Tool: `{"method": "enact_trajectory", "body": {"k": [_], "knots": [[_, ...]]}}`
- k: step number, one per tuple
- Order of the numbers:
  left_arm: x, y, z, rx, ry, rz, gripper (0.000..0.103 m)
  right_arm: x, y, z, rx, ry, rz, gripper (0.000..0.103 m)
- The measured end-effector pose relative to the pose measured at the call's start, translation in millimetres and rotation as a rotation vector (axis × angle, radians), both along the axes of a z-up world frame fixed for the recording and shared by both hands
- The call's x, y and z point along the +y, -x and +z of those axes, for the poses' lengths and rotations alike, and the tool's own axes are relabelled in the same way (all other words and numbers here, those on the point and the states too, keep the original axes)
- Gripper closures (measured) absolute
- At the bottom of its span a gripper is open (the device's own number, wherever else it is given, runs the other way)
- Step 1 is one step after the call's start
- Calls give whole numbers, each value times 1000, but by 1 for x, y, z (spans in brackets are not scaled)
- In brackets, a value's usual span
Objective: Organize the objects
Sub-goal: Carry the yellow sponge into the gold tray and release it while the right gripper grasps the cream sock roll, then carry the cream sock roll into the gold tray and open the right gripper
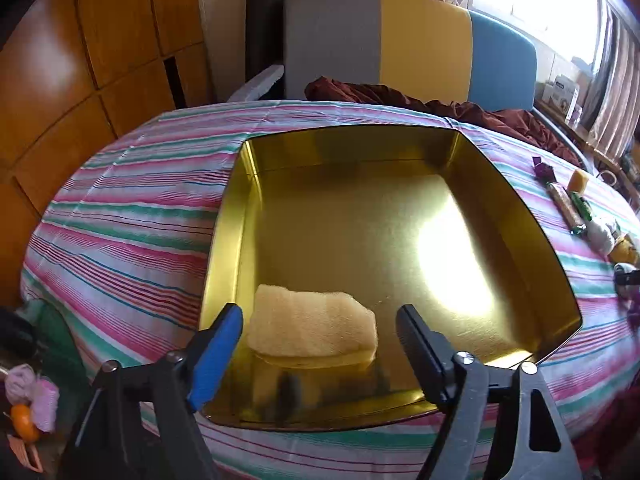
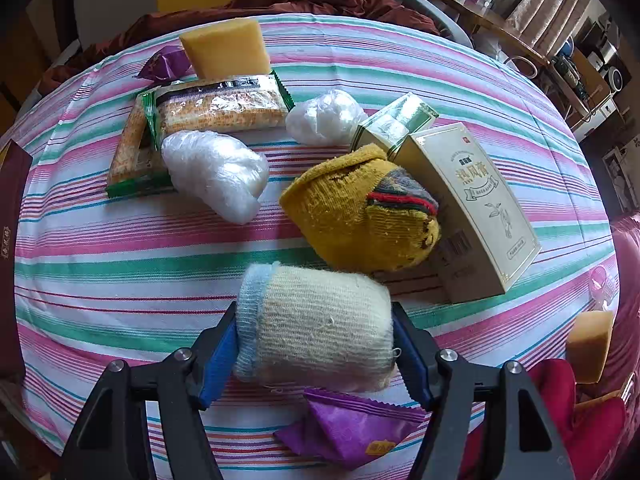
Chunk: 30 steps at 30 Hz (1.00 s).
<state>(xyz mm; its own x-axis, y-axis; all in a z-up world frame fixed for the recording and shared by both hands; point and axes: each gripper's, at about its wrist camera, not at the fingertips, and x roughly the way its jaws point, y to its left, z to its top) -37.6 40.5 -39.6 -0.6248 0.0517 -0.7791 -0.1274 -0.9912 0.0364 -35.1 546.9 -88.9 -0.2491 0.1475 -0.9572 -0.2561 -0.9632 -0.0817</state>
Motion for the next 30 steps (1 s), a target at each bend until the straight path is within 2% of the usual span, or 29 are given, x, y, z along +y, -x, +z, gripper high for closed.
{"method": "enact_trajectory", "body": {"k": [3, 8, 12, 15, 20, 23, 25, 28, 30], "knots": [[-10, -7, 5, 20, -5, 24, 14, -7, 6, 0, -7, -10, 4, 32], [-30, -19, 15, 98, -48, 144, 1, -13, 8, -7, -17, -22, 12, 31], [-46, -22, 22, 96, -181, 187, 0, -17, 0, -2, -22, -26, 16, 31], [-53, -21, 29, 83, -289, 185, 0, -33, -6, 1, -25, -29, 18, 31], [-57, -25, 44, 128, -364, 180, 0, -39, -7, 1, -23, -38, 23, 31], [-55, -26, 45, 105, -415, 143, 0, -45, -7, 1, -18, -47, 31, 31], [-57, -29, 46, 111, -451, 155, 0, -48, -8, 3, -6, -45, 35, 32], [-65, -29, 45, 103, -584, 146, 0, -58, -8, 9, 37, -4, 72, 34], [-66, -28, 42, 70, -627, 132, 0, -67, -9, 13, 62, -12, 102, 34]]}}
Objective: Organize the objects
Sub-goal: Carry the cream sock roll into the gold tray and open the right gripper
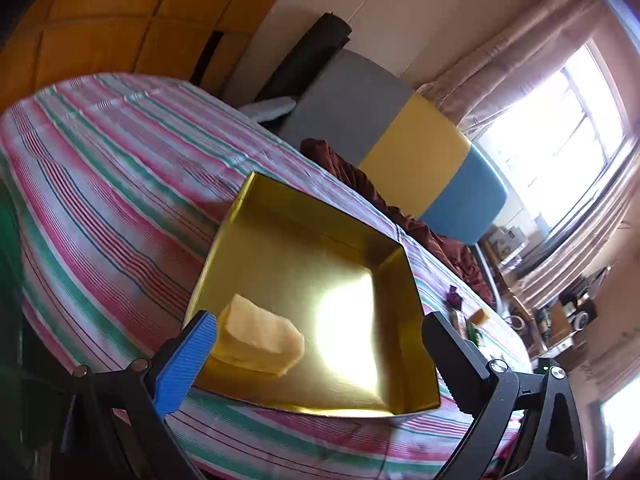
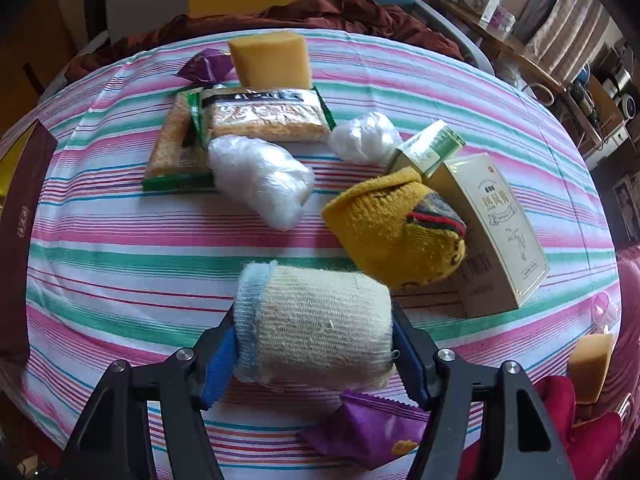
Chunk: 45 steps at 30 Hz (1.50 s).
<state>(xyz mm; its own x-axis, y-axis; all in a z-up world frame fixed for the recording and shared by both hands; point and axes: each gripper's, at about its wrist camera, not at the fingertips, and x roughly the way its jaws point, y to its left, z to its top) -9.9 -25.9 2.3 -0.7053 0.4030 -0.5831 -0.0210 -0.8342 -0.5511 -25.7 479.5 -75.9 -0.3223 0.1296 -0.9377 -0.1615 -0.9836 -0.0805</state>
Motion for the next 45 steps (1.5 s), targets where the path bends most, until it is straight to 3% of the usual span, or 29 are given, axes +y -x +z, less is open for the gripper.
{"method": "enact_trajectory", "body": {"k": [3, 8, 14, 20, 25, 29, 32, 37, 41, 45], "knots": [[4, 5, -8, -59, -28, -59, 0, -12, -1, 5, 36, 9, 24, 34], [5, 1, -8, -69, 29, -39, 0, -26, 3, 20, 106, 34, 48, 34], [-5, -14, 2, -10, 245, 54, 0, -65, 3, 76, 231, 52, 136, 34], [-11, -29, 7, 53, 402, 128, 0, -149, 26, 106, 290, 186, 322, 34], [-9, -38, 11, 87, 468, 143, 0, -240, 57, 97, 232, 338, 474, 34], [-7, -44, 11, 104, 537, 149, 0, -311, 80, 77, 160, 393, 551, 34], [-13, -44, 8, 93, 544, 160, 0, -353, 92, 58, 98, 406, 571, 34], [-29, -37, -2, 53, 486, 176, 0, -392, 105, 27, 13, 392, 558, 34], [-32, -36, -4, 56, 482, 179, 0, -409, 109, 11, -34, 392, 555, 32], [-30, -33, -8, 37, 476, 168, 0, -415, 111, 4, -63, 490, 558, 27]]}}
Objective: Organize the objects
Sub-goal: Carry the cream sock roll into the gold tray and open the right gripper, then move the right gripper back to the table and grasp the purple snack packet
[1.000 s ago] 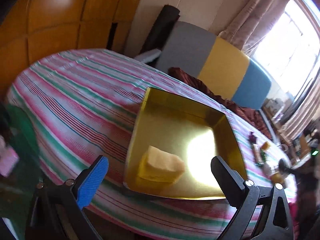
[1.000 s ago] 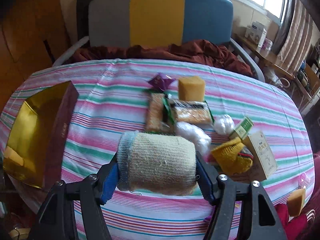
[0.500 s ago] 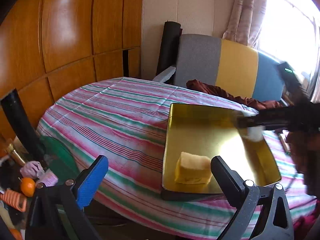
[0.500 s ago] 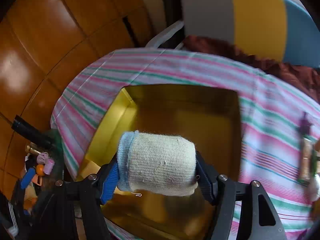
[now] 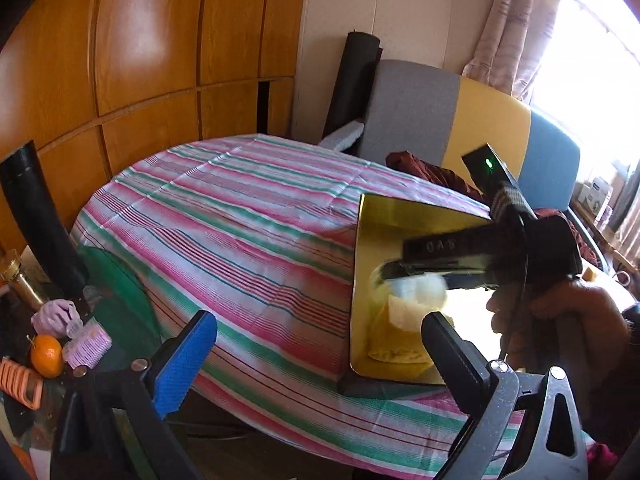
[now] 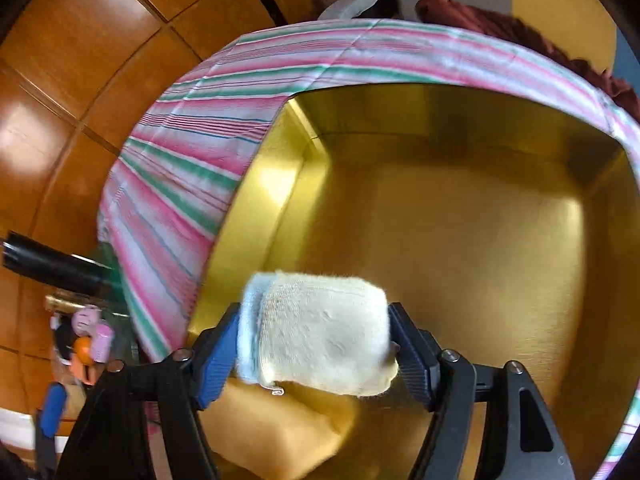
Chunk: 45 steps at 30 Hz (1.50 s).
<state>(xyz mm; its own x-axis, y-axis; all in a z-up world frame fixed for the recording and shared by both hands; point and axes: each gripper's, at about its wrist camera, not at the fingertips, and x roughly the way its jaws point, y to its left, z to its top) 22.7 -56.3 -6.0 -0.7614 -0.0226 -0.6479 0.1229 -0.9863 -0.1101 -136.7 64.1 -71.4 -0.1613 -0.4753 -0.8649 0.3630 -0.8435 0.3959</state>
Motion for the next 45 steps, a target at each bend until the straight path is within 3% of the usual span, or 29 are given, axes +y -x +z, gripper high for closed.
{"method": "enact_trajectory", "body": {"k": [2, 5, 12, 21, 32, 45], "knots": [[1, 1, -3, -12, 6, 4, 0, -2, -2, 1, -14, 41, 11, 21], [1, 1, -4, -21, 8, 7, 0, 3, -8, 9, 2, 75, 21, 21], [6, 1, -5, -38, 20, 13, 0, 39, -35, 45, 159, 56, -2, 20], [32, -6, 10, 9, 80, -20, 0, 113, -75, 74, 306, 6, -90, 17], [87, -3, 23, 32, 111, -180, 0, 254, -106, 86, 353, -69, -348, 17], [180, 4, 23, 36, 154, -427, 0, 426, -145, 79, 276, -150, -701, 17]]}}
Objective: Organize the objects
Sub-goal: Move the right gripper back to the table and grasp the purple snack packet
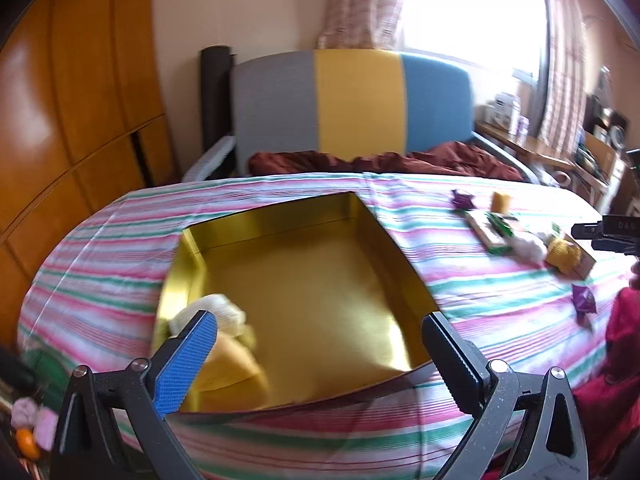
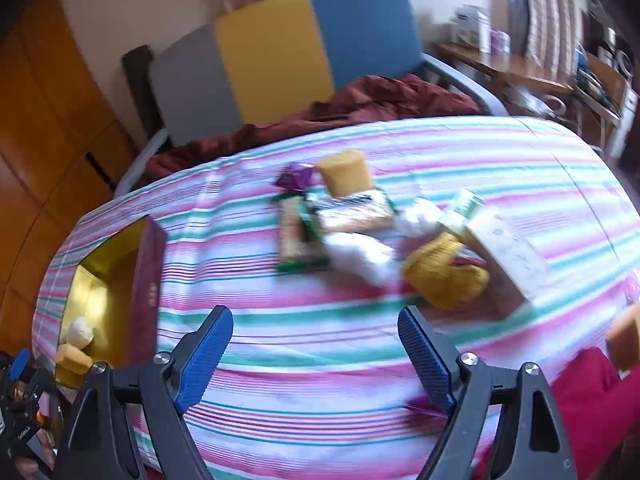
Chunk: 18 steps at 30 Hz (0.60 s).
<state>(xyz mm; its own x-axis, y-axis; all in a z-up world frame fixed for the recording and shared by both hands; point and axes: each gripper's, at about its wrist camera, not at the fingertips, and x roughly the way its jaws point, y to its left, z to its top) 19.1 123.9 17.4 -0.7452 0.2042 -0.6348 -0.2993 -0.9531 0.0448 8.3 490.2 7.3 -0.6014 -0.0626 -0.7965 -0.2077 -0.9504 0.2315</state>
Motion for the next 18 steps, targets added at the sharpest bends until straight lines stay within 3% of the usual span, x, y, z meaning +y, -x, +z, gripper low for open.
{"method": "enact_trajectory", "body": {"k": [6, 10, 18], "knots": [[41, -2, -4, -17, 12, -121, 0, 62, -20, -7, -55, 116, -164, 16], [65, -7, -9, -32, 31, -190, 0, 83, -25, -12, -107, 133, -224, 16], [93, -14, -15, -50, 45, -282, 0, 73, -11, -58, -366, 122, -160, 17]]}}
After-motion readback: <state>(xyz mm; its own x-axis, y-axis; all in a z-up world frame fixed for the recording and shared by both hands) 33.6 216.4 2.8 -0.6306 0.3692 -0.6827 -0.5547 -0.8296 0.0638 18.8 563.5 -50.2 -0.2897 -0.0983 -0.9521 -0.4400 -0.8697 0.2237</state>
